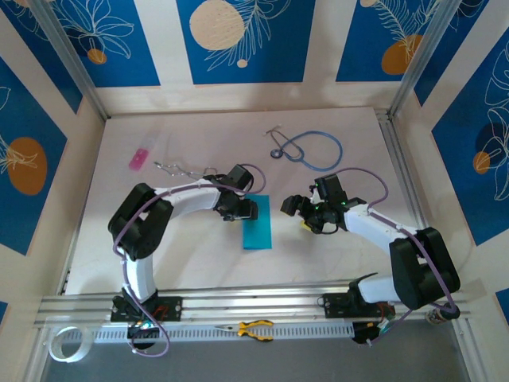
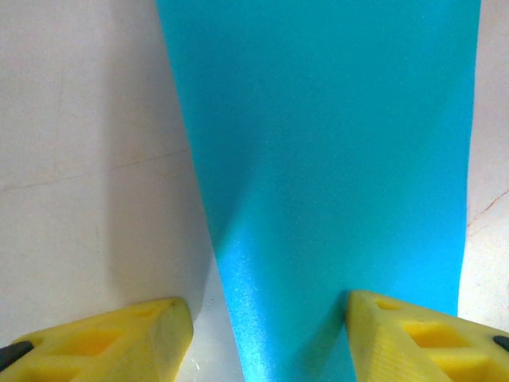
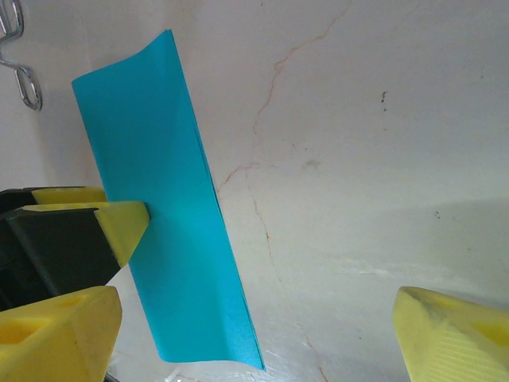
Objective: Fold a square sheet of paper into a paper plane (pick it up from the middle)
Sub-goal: Hold the square sheet of paper at the center of the table.
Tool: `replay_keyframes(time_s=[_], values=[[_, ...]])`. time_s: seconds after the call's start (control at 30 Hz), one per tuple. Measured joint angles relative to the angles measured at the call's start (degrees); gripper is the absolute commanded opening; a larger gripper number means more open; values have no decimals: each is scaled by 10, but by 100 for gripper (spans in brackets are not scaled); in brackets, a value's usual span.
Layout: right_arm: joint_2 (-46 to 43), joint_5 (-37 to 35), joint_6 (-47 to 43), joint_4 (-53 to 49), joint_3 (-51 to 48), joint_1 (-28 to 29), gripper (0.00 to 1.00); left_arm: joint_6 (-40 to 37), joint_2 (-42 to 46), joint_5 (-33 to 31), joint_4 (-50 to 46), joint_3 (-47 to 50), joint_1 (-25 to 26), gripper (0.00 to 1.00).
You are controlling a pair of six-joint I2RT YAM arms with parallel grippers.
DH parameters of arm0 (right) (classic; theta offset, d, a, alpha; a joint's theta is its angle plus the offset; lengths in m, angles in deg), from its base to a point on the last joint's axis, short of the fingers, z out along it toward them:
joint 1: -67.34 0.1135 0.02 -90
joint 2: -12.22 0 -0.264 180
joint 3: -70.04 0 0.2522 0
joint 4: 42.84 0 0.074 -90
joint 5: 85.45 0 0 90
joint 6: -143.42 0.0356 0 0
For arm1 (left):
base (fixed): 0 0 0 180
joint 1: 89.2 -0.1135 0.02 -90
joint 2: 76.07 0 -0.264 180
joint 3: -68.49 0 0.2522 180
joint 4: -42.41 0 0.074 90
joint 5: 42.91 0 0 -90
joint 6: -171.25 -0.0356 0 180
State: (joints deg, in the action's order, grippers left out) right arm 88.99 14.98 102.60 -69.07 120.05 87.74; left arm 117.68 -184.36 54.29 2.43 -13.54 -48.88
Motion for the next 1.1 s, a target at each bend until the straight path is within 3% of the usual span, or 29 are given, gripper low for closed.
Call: replay_keyframes(time_s=[0.83,1.1], values=[[0,-2,0,-4,0,0,88,7,-6,-11,-3,-5,5,60],[0,3,-1,5,0,0,75,7,-7,-13,-6,-7,5,60]])
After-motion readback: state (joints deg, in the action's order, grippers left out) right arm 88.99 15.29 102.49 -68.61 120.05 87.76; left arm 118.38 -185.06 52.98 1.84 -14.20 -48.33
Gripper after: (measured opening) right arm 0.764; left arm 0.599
